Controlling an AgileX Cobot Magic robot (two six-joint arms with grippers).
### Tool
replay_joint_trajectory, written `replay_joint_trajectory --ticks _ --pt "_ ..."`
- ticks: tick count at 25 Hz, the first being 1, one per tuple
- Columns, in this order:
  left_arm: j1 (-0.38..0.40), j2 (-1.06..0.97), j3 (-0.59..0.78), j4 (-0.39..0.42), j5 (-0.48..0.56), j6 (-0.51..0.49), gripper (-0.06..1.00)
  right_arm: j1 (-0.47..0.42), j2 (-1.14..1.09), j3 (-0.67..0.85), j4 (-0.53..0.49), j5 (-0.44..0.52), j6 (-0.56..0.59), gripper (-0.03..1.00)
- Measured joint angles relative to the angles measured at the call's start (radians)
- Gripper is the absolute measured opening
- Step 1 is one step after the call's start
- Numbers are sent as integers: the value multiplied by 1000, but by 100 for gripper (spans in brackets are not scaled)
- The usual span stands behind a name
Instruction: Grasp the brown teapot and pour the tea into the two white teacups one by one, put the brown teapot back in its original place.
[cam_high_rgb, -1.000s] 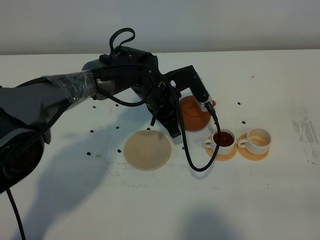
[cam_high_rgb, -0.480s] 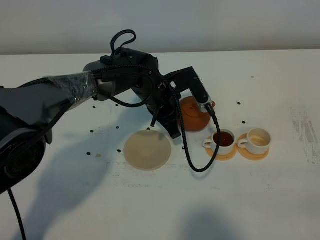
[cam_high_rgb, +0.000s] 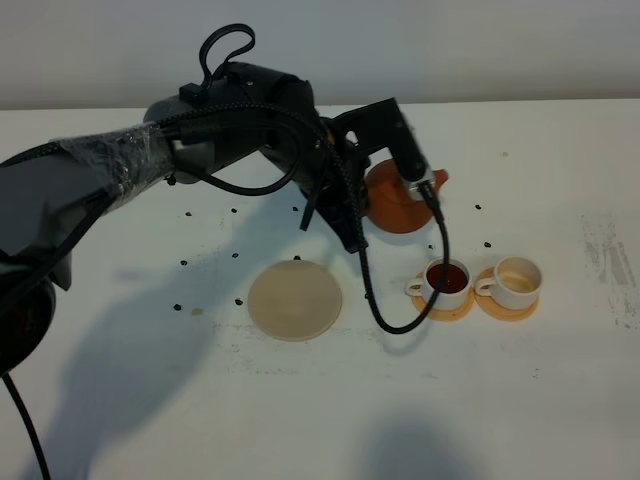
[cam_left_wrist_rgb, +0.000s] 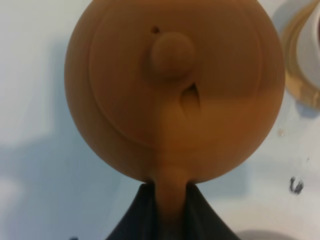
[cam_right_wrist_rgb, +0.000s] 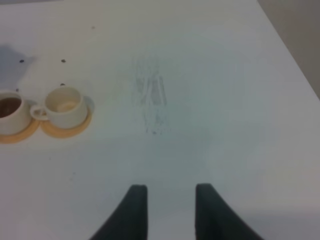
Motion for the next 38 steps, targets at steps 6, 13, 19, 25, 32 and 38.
replay_joint_trajectory --ticks 6,13,19,25,32,38 --pt "-44 -5 -51 2 1 16 8 0 0 0 0 0 0 23" --pt "-87 -5 -85 50 -13 85 8 0 0 0 0 0 0 23" --pt "-105 -5 -91 70 -37 249 8 0 0 0 0 0 0 23" --pt "-107 -5 -91 70 -65 395 8 0 0 0 0 0 0 23" --pt "-107 27 -92 67 -95 485 8 0 0 0 0 0 0 23" --pt "-107 60 -92 58 -129 569 8 0 0 0 0 0 0 23"
